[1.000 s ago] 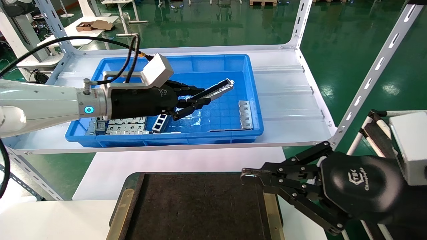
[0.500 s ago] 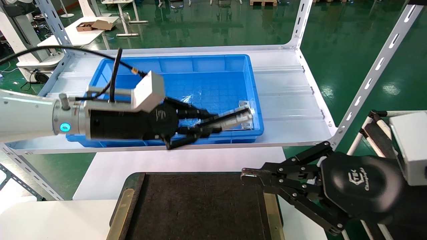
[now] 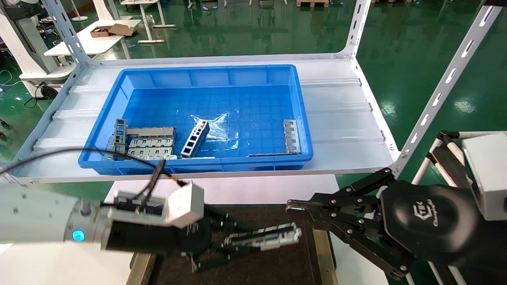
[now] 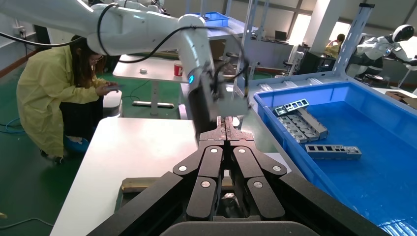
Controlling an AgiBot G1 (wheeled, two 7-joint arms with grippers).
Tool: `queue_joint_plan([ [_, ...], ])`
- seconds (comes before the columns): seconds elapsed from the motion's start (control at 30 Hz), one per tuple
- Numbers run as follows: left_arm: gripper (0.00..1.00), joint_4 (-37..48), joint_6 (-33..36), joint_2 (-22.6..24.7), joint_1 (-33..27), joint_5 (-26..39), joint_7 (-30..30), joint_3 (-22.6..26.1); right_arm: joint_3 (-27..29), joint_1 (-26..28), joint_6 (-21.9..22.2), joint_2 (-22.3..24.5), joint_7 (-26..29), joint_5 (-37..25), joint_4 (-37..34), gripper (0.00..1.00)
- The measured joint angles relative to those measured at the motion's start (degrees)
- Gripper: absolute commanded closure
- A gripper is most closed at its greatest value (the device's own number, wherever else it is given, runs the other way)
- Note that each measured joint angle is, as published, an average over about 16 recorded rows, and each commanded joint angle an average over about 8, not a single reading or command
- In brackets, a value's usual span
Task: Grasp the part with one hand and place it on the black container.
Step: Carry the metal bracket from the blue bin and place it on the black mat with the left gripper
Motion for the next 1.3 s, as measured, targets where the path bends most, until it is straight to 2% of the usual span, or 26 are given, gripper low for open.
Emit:
queue_joint_plan([
  [0.23, 1.00, -9.89, -13.03, -2.16, 9.49, 5.05, -12.54, 2.05, -0.01, 0.00, 0.00, 0.00, 0.00, 0.00, 0.00, 1.00],
  [0.47, 1.00, -12.29, -28.72, 0.07, 16.83, 11.91, -25.21, 4.17, -0.01, 0.00, 0.01, 0.01, -0.01, 0.01, 0.00, 1.00],
  [0.9, 1.00, -4.89, -53.68, 10.12, 23.74, 22.49, -44.40, 6.05, -0.03, 0.01, 0.01, 0.01, -0.01, 0.02, 0.00, 1.00],
  [1.1, 1.00, 0.80, -61.20, 15.14, 24.49, 25.63, -51.67, 6.17, -0.03, 0.01, 0.01, 0.01, -0.02, 0.02, 0.00, 1.00],
  [1.3, 1.00, 6.75, -65.63, 19.75, 23.77, 27.69, -57.65, 6.11, -0.04, 0.01, 0.02, 0.02, -0.02, 0.03, 0.00, 1.00],
])
